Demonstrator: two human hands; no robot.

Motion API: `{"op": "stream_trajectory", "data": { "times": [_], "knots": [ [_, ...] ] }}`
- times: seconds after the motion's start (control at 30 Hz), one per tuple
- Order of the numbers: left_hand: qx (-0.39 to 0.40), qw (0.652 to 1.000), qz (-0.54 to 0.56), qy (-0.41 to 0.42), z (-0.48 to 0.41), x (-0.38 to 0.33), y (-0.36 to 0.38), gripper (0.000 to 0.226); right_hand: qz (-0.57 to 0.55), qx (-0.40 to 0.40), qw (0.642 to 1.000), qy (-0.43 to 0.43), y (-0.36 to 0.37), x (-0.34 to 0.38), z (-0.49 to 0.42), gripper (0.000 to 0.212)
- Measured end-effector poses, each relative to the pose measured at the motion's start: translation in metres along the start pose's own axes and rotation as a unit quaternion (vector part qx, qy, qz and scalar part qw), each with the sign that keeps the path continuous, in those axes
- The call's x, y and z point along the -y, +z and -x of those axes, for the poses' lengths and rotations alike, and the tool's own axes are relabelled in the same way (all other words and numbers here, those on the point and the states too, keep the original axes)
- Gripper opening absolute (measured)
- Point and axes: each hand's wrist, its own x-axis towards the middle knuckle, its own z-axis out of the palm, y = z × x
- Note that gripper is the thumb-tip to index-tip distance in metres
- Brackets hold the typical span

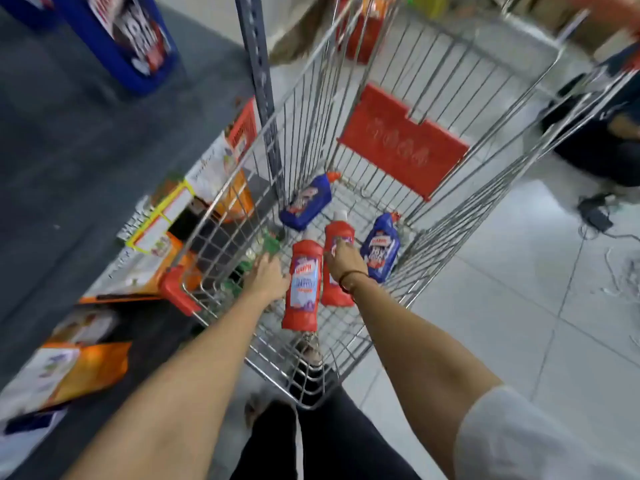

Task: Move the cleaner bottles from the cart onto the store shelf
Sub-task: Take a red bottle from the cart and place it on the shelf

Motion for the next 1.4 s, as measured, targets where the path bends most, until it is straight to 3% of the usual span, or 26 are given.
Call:
{"op": "stream_trajectory", "data": {
  "times": [0.07, 0.13, 0.3, 0.43, 0.53, 0.67, 0.8, 0.83, 0.93, 1.03, 1.1, 1.17, 1.23, 1.3, 1.4],
  "knots": [
    [0.066, 0.996, 0.046, -0.042, -0.019, 0.007, 0.029, 0.060, -0.007, 0.072, 0.997, 0.042, 0.020, -0.003, -0.015, 0.038],
    [0.105, 0.988, 0.076, -0.078, -0.029, 0.013, 0.056, 0.056, -0.030, 0.083, 0.993, 0.076, 0.040, -0.008, -0.026, 0.035],
    [0.115, 0.978, 0.126, -0.123, -0.042, 0.013, 0.111, 0.078, -0.034, 0.086, 0.991, 0.092, 0.067, -0.010, -0.048, 0.016],
    [0.074, 0.962, 0.171, -0.200, -0.044, 0.002, 0.115, 0.088, -0.060, 0.042, 0.988, 0.133, 0.083, -0.015, -0.064, 0.031],
    [0.128, 0.947, 0.183, -0.231, -0.054, 0.006, 0.114, 0.101, -0.081, 0.033, 0.985, 0.147, 0.089, -0.016, -0.070, 0.037],
    [0.131, 0.946, 0.205, -0.215, -0.050, 0.020, 0.108, 0.082, -0.146, 0.057, 0.972, 0.178, 0.091, -0.013, -0.069, 0.054],
    [0.174, 0.884, 0.384, -0.202, -0.033, 0.027, 0.089, 0.092, -0.279, 0.084, 0.925, 0.241, 0.084, -0.009, -0.063, 0.068],
    [0.191, 0.878, 0.392, -0.198, -0.030, 0.026, 0.084, 0.095, -0.316, 0.096, 0.908, 0.257, 0.082, -0.009, -0.060, 0.072],
    [0.210, 0.888, 0.377, -0.161, -0.012, 0.018, 0.057, 0.078, -0.389, 0.131, 0.873, 0.263, 0.076, -0.005, -0.050, 0.081],
    [0.203, 0.891, 0.386, -0.129, 0.007, 0.018, 0.032, 0.079, -0.433, 0.149, 0.859, 0.227, 0.089, -0.014, -0.062, 0.096],
    [0.185, 0.895, 0.397, -0.083, 0.022, 0.017, 0.012, 0.061, -0.443, 0.147, 0.862, 0.198, 0.072, 0.002, -0.047, 0.102],
    [0.151, 0.900, 0.406, -0.044, 0.037, 0.018, -0.008, 0.049, -0.458, 0.139, 0.866, 0.144, 0.037, 0.032, -0.013, 0.077],
    [0.100, 0.908, 0.406, 0.001, 0.057, 0.020, -0.032, 0.062, -0.466, 0.129, 0.873, 0.071, 0.009, 0.055, 0.014, 0.049],
    [0.042, 0.912, 0.406, 0.041, 0.081, 0.029, -0.055, 0.086, -0.472, 0.110, 0.875, -0.001, -0.011, 0.076, 0.040, 0.045],
    [-0.005, 0.888, 0.445, 0.112, 0.121, 0.034, -0.087, 0.091, -0.456, 0.066, 0.883, -0.093, -0.038, 0.107, 0.082, 0.035]
  ]
}}
